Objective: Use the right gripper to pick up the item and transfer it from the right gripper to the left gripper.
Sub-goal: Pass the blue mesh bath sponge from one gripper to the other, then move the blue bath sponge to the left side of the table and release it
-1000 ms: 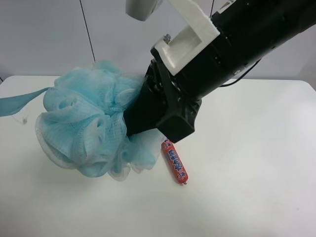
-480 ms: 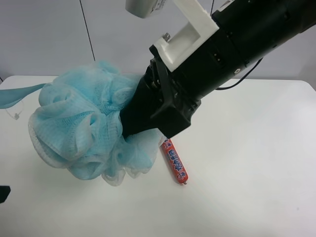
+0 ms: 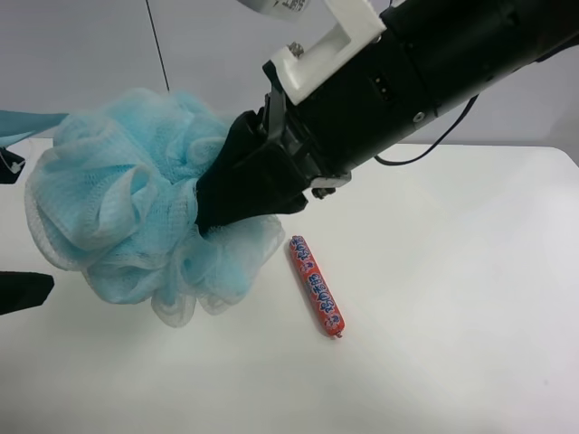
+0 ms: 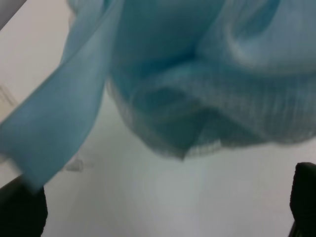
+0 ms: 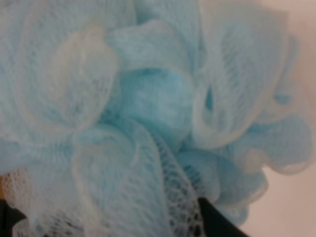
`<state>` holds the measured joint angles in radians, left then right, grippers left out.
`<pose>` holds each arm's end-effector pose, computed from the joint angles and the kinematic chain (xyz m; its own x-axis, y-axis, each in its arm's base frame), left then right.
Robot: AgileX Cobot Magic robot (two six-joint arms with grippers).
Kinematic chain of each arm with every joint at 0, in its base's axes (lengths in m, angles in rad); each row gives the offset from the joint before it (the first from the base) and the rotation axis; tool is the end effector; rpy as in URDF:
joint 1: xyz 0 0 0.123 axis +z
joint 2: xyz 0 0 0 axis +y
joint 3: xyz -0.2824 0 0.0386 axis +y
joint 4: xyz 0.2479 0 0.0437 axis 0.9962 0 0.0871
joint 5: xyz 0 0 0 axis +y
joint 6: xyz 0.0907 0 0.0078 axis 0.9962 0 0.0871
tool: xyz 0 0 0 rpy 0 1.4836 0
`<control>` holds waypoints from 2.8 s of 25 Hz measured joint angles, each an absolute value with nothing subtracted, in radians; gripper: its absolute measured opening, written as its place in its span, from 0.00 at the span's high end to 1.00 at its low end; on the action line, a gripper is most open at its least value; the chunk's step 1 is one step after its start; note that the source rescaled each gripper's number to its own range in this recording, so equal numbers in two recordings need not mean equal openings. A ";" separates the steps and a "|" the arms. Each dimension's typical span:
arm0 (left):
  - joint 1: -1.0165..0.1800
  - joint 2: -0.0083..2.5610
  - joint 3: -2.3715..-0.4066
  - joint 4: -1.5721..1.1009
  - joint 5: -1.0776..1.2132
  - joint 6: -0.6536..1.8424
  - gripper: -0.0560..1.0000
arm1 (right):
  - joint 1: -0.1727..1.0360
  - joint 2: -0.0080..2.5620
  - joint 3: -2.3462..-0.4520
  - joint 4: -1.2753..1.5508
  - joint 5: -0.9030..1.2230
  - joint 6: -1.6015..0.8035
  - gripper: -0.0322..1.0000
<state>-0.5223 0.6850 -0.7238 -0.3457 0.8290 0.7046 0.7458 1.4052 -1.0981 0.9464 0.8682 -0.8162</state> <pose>0.0932 -0.0799 0.3298 -0.1893 0.6109 -0.7688 0.8254 0.5230 0.2124 0.1743 0.2379 0.3221 -0.4656 -0.5210 -0.7154 -0.8845 0.2480 0.3950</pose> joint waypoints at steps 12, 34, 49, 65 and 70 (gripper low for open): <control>-0.642 0.836 -0.739 -0.342 0.714 0.755 0.00 | 0.746 1.477 -1.098 1.034 0.790 -0.805 0.97; -0.726 1.001 -0.739 -0.291 0.573 0.754 0.68 | 0.746 1.509 -1.094 1.085 0.756 -0.815 0.97; -0.728 1.007 -0.739 -0.320 0.572 0.759 0.82 | 0.746 1.509 -1.094 1.080 0.750 -0.815 0.02; -0.731 1.010 -0.739 -0.335 0.572 0.762 0.88 | 0.746 1.299 -1.094 0.663 0.963 -0.582 0.00; -0.731 1.010 -0.739 -0.335 0.572 0.762 0.90 | 0.746 1.191 -1.094 0.494 1.096 -0.468 0.00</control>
<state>-0.7314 1.0098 -0.7386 -0.3348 0.5724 0.7619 0.7458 1.1909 -1.0943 0.4940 1.0962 -0.4684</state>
